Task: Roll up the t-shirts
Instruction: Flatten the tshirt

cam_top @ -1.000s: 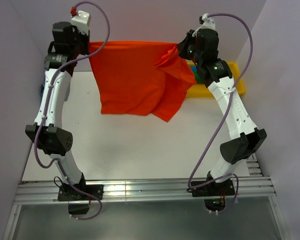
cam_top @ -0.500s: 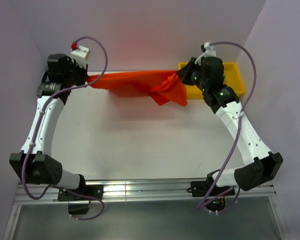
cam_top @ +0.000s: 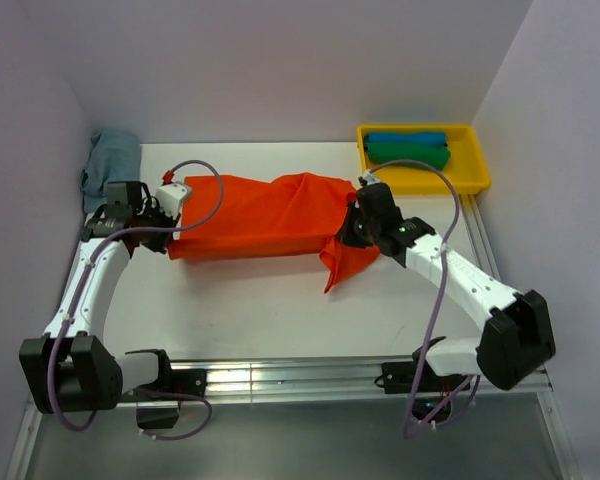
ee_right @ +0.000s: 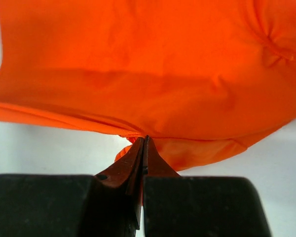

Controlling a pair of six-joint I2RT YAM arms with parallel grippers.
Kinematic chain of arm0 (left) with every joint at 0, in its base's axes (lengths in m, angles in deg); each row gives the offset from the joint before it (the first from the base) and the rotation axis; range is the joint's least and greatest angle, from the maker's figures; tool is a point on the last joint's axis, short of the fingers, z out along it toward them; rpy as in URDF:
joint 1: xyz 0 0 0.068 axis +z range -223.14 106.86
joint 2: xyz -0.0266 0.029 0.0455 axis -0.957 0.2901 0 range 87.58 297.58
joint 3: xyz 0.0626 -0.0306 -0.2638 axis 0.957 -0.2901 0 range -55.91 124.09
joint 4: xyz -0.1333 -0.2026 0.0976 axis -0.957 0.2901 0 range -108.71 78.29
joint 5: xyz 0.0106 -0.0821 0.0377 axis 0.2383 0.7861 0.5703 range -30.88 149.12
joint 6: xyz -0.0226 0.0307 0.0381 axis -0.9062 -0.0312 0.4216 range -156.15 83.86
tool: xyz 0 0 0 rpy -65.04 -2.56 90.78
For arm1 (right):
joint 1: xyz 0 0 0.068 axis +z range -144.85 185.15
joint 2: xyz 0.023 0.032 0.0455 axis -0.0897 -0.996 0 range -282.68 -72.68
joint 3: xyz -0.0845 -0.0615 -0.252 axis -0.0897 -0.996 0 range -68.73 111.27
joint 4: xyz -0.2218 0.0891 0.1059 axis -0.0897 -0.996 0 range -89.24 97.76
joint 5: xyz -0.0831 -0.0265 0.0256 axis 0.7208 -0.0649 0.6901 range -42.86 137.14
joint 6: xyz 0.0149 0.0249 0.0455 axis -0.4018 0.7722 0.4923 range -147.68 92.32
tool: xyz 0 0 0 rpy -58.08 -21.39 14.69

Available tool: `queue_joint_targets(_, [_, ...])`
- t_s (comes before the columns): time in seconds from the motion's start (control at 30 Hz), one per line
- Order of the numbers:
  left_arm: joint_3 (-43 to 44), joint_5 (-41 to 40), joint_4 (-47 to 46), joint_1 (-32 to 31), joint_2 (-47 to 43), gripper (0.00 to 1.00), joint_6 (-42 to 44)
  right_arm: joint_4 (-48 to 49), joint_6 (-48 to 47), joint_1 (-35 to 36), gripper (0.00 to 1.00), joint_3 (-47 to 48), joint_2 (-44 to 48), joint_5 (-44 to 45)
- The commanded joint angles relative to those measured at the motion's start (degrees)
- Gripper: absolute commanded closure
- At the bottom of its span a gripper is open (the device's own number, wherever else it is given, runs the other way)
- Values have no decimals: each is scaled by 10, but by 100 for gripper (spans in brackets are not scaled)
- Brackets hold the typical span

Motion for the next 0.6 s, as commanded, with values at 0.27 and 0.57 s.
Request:
queue_joint_targets(0.27, [-21,-30,-11,13,128,100,66,-34,-1,14,63,68,-157,102])
queue_joint_targets(0.57, [-29,-24,-22,13,162,100,66,-36,85,174,49,0,-105,176])
